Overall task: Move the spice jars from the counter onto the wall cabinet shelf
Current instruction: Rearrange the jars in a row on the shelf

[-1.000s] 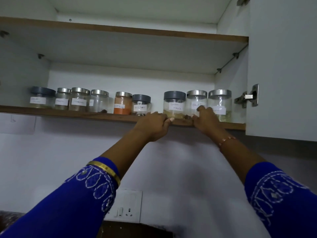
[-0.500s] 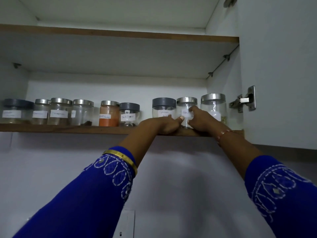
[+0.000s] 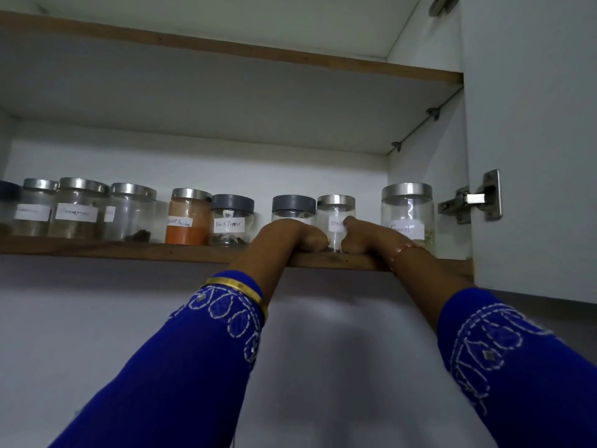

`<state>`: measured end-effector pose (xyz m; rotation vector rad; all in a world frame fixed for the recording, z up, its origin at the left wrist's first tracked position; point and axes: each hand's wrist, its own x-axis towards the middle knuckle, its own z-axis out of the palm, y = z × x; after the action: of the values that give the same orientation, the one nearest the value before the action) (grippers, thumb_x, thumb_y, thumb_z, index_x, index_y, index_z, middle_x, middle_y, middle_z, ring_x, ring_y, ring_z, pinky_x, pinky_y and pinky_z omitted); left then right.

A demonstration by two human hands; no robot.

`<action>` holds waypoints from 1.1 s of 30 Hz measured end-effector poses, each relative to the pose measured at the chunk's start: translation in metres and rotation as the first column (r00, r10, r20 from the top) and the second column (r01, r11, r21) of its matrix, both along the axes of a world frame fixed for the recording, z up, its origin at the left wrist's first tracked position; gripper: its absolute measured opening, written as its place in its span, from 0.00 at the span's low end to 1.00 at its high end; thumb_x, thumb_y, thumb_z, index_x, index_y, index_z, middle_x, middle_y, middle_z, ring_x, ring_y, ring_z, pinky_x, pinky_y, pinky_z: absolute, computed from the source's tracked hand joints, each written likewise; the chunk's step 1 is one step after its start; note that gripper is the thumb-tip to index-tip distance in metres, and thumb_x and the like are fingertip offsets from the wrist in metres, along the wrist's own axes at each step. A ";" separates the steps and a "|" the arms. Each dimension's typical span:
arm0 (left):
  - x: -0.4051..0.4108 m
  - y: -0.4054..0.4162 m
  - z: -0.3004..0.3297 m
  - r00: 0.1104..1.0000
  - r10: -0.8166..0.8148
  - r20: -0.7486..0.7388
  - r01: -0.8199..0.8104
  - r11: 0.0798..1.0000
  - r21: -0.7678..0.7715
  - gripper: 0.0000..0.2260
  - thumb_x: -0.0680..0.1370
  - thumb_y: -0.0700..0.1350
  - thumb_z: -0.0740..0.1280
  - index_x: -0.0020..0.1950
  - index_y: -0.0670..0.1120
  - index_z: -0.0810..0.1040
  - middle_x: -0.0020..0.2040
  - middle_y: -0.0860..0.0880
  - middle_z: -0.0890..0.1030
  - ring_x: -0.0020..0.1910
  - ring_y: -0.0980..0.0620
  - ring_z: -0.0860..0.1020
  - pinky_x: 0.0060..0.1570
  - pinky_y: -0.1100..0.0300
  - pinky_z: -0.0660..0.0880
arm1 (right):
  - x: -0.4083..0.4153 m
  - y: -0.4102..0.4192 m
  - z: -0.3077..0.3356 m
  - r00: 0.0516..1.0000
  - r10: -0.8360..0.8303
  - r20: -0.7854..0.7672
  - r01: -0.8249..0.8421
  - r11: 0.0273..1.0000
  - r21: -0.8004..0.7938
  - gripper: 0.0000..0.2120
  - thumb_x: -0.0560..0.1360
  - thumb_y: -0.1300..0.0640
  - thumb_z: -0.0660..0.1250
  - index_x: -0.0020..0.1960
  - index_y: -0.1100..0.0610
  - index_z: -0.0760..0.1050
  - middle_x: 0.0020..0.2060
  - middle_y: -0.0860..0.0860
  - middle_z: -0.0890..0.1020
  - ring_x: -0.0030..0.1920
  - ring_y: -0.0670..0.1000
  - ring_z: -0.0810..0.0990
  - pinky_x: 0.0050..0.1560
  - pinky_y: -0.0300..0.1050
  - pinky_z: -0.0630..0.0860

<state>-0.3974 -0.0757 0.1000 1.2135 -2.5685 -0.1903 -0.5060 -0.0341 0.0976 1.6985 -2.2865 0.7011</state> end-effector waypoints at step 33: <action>0.007 -0.019 -0.005 0.973 0.126 -0.194 -0.175 0.949 -0.264 0.13 0.78 0.42 0.62 0.58 0.35 0.75 0.56 0.39 0.77 0.58 0.43 0.76 0.56 0.56 0.71 | -0.007 -0.001 -0.012 0.999 0.008 -0.031 -0.013 0.985 -0.170 0.14 0.77 0.59 0.58 0.55 0.65 0.76 0.56 0.61 0.79 0.56 0.59 0.77 0.46 0.44 0.68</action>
<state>-0.3903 -0.0952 0.0951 1.2193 -2.2482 0.0937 -0.5126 -0.0351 0.0853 1.6331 -2.1319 0.8404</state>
